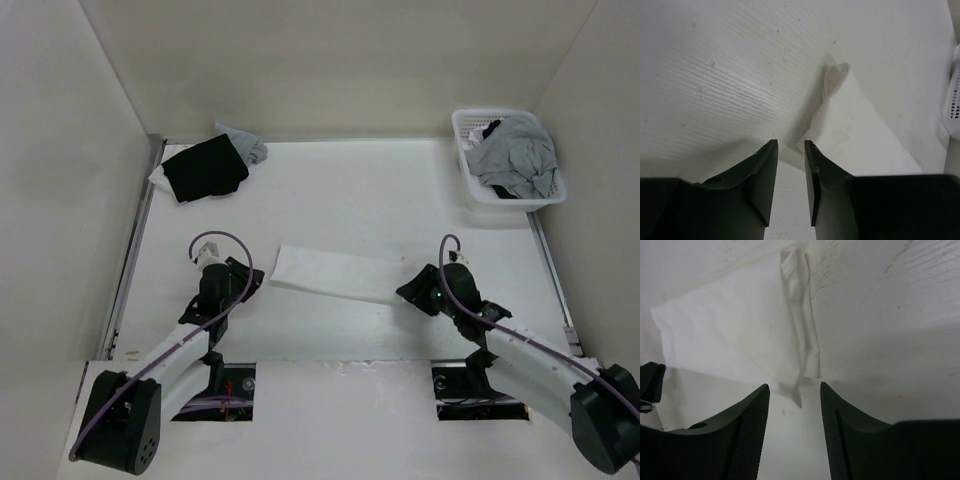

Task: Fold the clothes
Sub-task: Fold the tank top

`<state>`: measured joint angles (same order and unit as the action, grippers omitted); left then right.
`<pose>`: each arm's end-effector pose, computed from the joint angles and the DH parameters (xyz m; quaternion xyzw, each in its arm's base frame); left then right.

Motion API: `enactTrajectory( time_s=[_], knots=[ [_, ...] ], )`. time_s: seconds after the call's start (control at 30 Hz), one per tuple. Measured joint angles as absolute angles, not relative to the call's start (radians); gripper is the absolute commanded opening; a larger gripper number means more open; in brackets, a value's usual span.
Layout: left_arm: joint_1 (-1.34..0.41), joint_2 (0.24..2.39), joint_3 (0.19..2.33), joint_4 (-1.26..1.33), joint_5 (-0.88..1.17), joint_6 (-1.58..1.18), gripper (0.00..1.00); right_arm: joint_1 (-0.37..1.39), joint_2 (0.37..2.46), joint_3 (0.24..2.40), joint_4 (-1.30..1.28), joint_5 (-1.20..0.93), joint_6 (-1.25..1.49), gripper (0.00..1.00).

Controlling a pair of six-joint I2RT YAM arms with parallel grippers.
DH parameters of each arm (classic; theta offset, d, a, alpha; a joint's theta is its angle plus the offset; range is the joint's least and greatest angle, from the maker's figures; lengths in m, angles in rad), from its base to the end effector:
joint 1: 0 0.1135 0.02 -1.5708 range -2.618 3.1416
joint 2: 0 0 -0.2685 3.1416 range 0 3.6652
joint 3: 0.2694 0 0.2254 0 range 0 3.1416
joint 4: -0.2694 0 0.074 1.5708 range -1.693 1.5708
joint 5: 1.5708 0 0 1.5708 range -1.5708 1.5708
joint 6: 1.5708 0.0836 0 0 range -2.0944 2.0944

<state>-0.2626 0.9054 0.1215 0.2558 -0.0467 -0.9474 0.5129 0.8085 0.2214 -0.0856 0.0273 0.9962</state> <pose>0.1811 -0.0446 0.1344 -0.3020 0.8127 -0.2665 0.4211 0.1509 0.0824 0.1391 0.2213 0.8732 0.2884 0.3247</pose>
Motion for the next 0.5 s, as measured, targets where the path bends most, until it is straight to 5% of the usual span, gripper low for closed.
enactTrajectory(
  time_s=[0.13, 0.5],
  knots=[
    [-0.244, 0.904, 0.121, 0.252, -0.04, -0.934, 0.27, 0.45, 0.97, 0.241, -0.002, -0.002, 0.971, 0.48],
    [-0.25, 0.968, 0.136, 0.265, 0.005, -0.929, 0.27, 0.34, 1.262, 0.263, 0.31, -0.137, 0.999, 0.0]
  ],
)
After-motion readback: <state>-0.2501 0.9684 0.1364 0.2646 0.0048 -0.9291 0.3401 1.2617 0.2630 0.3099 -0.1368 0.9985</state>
